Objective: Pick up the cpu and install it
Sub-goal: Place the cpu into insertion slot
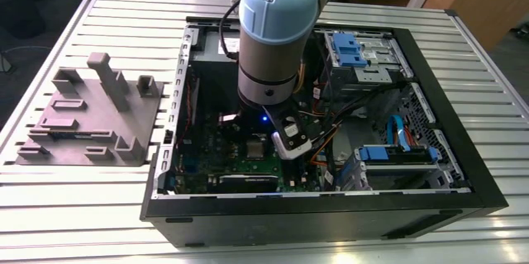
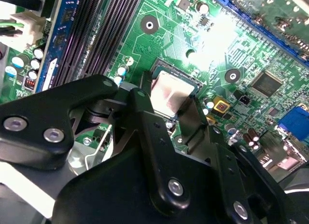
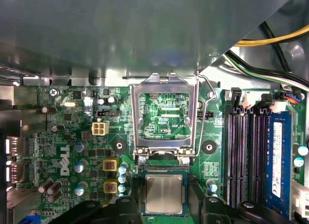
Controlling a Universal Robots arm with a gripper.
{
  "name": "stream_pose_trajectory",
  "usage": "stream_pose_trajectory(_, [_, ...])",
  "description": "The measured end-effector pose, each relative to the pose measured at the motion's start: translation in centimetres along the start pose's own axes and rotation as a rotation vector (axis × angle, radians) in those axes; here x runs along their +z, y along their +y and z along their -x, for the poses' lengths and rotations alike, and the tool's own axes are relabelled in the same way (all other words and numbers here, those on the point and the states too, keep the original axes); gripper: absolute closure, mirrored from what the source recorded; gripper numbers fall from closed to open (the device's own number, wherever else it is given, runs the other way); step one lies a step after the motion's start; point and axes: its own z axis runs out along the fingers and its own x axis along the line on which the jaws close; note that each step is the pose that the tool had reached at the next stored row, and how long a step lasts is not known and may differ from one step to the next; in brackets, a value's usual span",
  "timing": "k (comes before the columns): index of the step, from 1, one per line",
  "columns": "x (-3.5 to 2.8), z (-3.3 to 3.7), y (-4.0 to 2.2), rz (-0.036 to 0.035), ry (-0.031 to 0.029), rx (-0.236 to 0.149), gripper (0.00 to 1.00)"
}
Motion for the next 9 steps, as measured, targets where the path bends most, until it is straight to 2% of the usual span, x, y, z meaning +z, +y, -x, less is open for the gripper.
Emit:
stream_pose_trajectory(1, [0.00,0.00,0.00,-0.0001,-0.0001,0.000,0.47])
stream_pose_trajectory(9, [-0.06,0.00,0.00,-0.0006,0.0002,0.000,0.47])
